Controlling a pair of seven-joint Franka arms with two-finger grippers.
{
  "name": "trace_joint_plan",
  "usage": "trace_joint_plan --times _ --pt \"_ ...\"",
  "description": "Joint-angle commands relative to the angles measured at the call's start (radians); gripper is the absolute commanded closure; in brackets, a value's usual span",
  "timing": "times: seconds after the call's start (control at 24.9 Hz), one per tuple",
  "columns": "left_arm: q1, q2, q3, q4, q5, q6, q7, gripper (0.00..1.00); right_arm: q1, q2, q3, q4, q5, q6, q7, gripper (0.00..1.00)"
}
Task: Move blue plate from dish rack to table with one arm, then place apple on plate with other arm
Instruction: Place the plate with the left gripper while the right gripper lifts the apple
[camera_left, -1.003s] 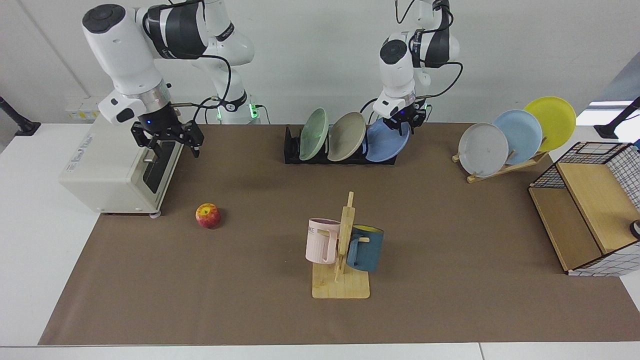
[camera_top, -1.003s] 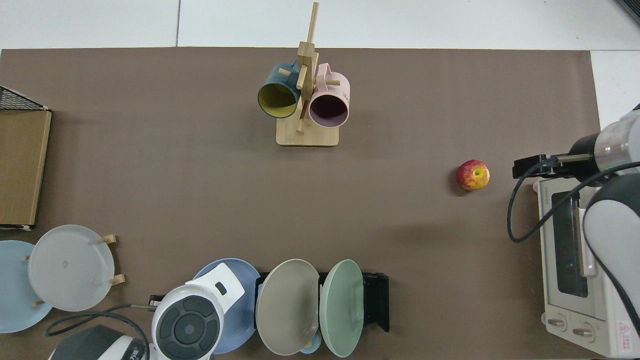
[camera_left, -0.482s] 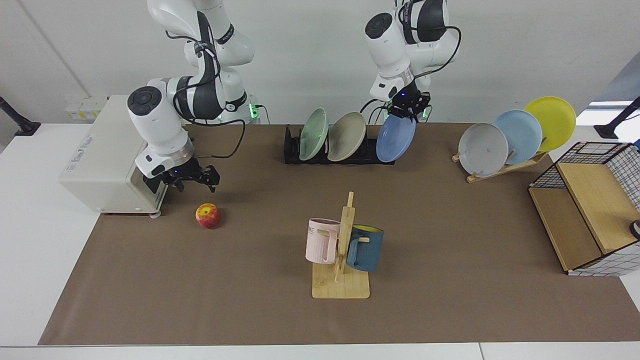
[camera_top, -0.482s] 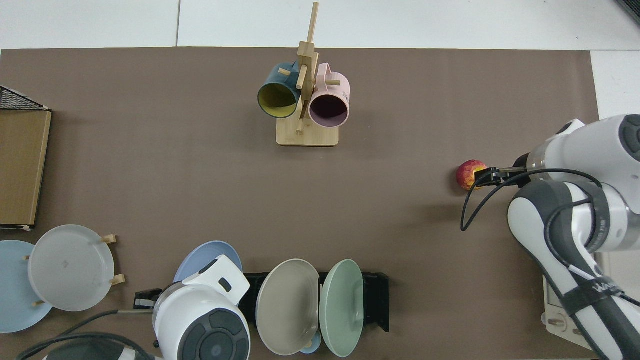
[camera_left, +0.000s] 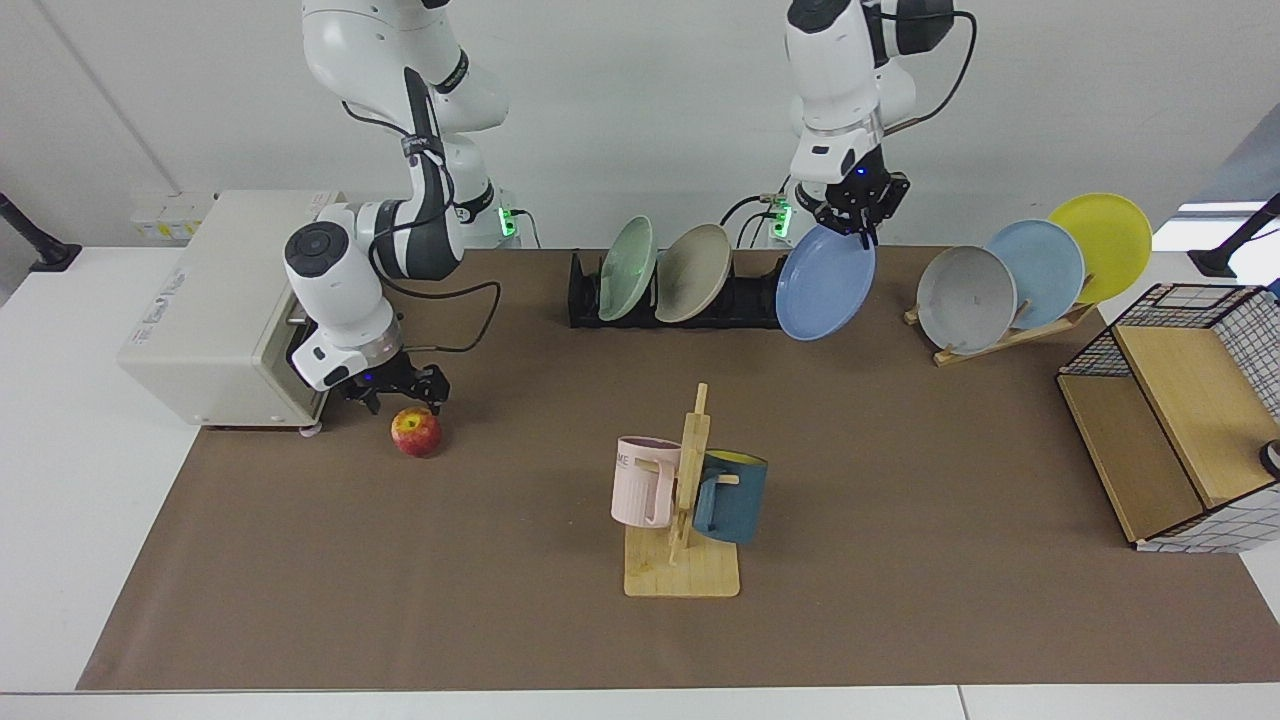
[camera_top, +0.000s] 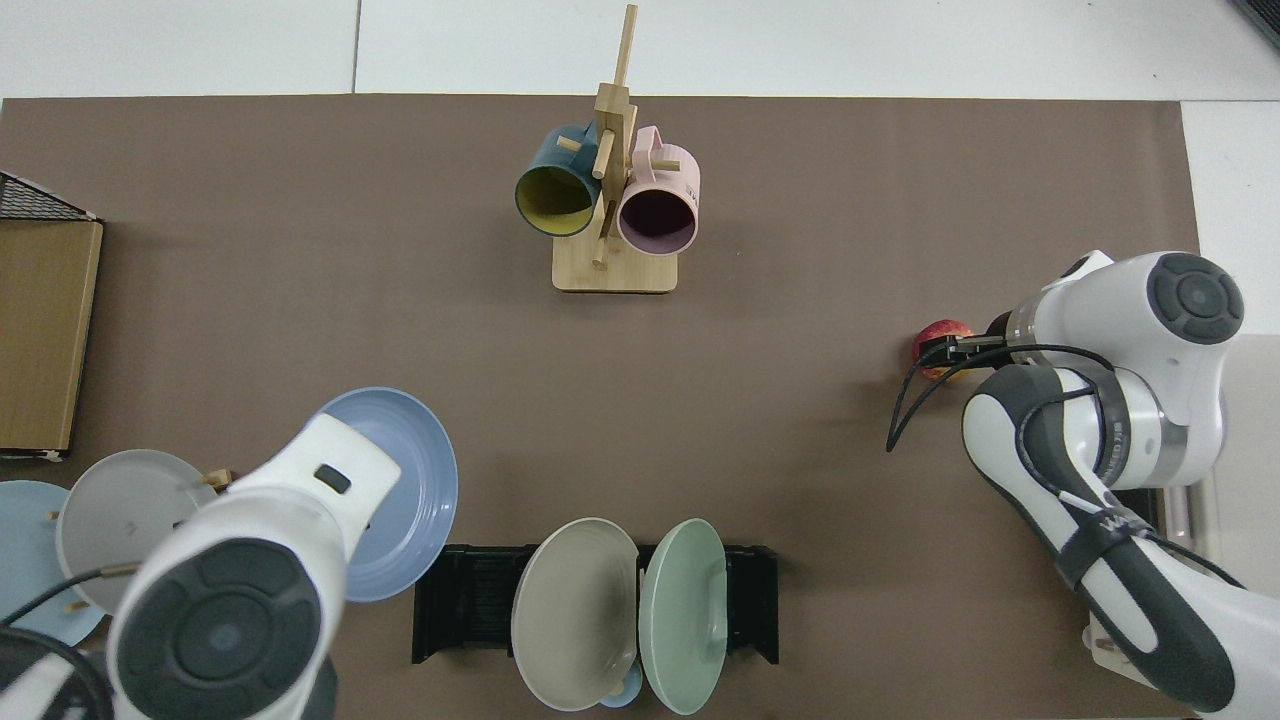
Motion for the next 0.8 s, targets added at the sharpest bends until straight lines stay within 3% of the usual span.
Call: trace_joint_plan --times 0.0,0.2,0.28,0.32,0.44,0.48,0.6,0.76 --pt "-0.012 0.126 -0.009 0.015 -0.166 0.083 -0.04 1.0 0.007 0.021 0.001 0.001 -0.003 0.027 0.034 0.0" --pt "-0.069 0.259 -0.037 -0.012 -0.267 0.217 -0.087 1.0 0.01 0.023 0.002 0.001 -0.003 0.028 0.036 0.01" --pt "-0.121 0.295 -0.043 -0.048 -0.273 0.315 -0.144 1.0 0.01 0.023 0.001 0.001 -0.003 0.028 0.034 0.07" --pt "-0.146 0.307 -0.043 -0.062 -0.273 0.356 -0.172 1.0 0.01 0.023 0.002 0.001 -0.003 0.028 0.034 0.15" --pt "-0.202 0.321 -0.043 -0.127 -0.273 0.47 -0.221 1.0 0.015 0.024 0.001 0.002 -0.005 0.028 0.022 0.57" --pt "-0.213 0.329 -0.043 -0.147 -0.273 0.52 -0.238 1.0 0.02 0.024 0.002 0.004 -0.005 0.028 0.022 0.67" --pt "-0.241 0.356 -0.043 -0.166 -0.264 0.57 -0.267 1.0 0.027 0.024 0.001 0.012 -0.005 0.025 0.022 0.88" --pt "-0.245 0.384 -0.043 -0.169 -0.259 0.604 -0.271 1.0 0.027 0.018 0.001 0.03 -0.003 0.011 0.019 0.97"
